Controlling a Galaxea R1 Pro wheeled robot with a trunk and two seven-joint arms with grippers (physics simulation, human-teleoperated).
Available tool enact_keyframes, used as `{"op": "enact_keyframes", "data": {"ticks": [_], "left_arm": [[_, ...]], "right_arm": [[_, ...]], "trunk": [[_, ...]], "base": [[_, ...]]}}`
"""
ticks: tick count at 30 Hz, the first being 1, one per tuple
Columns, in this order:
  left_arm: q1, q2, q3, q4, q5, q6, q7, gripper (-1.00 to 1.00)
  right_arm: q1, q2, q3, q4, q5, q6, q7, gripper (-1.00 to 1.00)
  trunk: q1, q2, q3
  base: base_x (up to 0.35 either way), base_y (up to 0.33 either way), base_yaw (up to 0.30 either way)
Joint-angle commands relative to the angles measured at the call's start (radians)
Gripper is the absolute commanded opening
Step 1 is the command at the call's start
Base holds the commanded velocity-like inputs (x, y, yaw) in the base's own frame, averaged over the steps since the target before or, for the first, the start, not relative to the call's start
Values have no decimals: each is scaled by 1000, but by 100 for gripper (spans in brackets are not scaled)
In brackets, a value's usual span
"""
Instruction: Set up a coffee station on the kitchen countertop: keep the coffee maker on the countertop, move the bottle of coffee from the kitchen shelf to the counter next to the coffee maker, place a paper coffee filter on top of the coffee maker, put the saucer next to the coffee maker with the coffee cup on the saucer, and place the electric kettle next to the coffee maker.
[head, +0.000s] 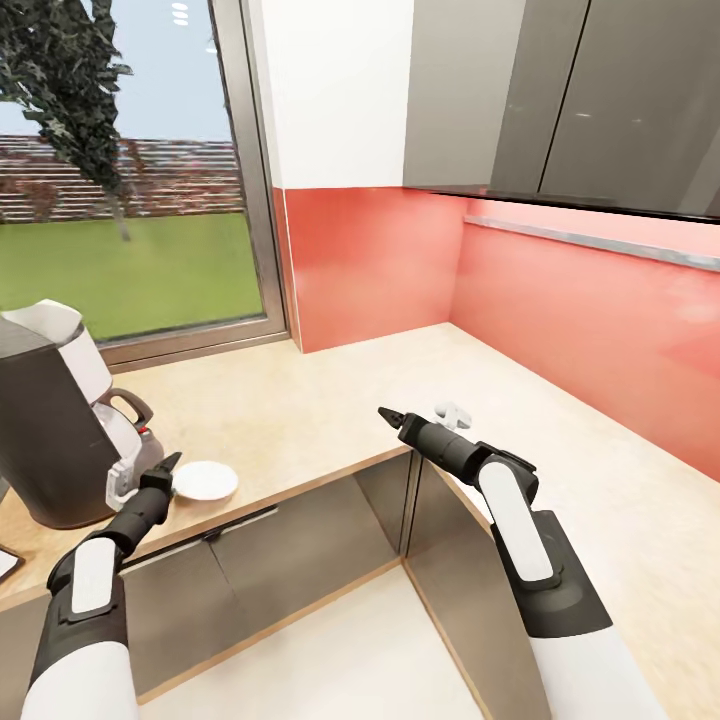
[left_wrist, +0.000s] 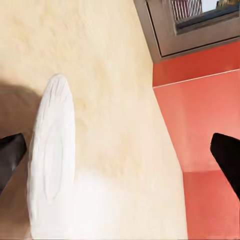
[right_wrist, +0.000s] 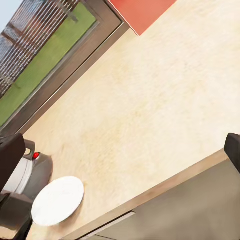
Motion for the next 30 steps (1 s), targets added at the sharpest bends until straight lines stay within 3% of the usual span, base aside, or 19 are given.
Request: {"op": "enact_keyframes", "data": {"ticks": [1,9,30], "left_arm": [[-2,-1,8,-1,4,9,-3,100],[-2,-2,11,-1,4,10,-3,100],[-2,-6,1,46,3,8,-3,100]], "right_arm": [[-1,0,0,-1,-11,2,-10,100],[-1,0,0,-1,-11,2,-10,100],[-1,0,0,-1,-12,2,-10,100]], "trunk": [[1,-2,-2],[1,-2,-2],[1,-2,-2]], "base": [[0,0,0],[-60,38,0],[-284,155,0]]}}
